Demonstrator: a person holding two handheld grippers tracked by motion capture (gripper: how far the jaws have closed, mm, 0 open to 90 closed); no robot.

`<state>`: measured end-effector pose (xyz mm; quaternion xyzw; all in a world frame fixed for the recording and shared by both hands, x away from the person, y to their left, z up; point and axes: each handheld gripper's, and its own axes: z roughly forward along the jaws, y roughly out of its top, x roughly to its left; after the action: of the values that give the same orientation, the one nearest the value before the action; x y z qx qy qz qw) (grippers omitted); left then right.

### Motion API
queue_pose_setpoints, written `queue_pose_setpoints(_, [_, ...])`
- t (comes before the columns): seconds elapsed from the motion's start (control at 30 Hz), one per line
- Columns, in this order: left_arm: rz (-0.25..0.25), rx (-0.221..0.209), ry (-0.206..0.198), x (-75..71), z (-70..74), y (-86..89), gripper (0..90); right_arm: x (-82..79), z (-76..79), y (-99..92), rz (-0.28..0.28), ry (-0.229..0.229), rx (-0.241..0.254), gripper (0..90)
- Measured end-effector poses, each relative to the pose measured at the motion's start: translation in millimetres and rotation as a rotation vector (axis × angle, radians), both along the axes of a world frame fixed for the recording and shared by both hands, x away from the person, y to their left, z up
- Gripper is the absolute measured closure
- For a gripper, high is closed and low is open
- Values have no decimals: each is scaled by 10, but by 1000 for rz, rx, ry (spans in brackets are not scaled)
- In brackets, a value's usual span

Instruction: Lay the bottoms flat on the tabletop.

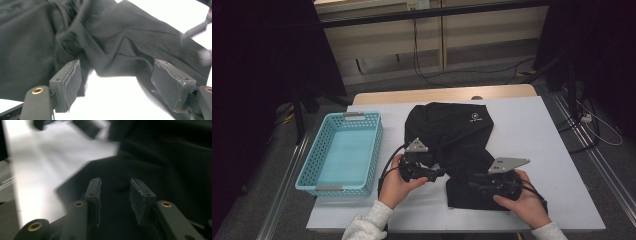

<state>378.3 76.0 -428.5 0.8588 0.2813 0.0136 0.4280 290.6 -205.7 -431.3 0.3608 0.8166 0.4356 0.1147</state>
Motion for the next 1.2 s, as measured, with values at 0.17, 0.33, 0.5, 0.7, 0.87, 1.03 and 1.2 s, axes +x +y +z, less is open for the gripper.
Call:
queue_pose_setpoints(0.17, [-21, 8, 14, -93, -60, -37, 253, 3, -55, -299, -126, 2, -41, 480])
queue_pose_setpoints(0.33, [-32, 17, 22, -142, -93, -68, 298, -13, -101, -508, -234, 26, -68, 447])
queue_pose_setpoints(0.5, [-51, 35, 35, -177, -150, -109, 387, -40, -131, -580, -270, 42, -91, 447])
queue_pose_setpoints(0.7, [-70, 50, 55, -200, -215, -152, 465, -23, -202, -607, -272, 65, -136, 490])
queue_pose_setpoints(0.87, [-83, 64, 39, -227, -233, -195, 528, -3, -239, -649, -282, 67, -126, 584])
queue_pose_setpoints(1.03, [-68, 86, 4, -248, -239, -226, 559, -2, -240, -646, -298, 69, -123, 671])
queue_pose_setpoints(1.2, [-92, 93, -30, -287, -249, -326, 589, 12, -248, -622, -258, 80, -98, 840])
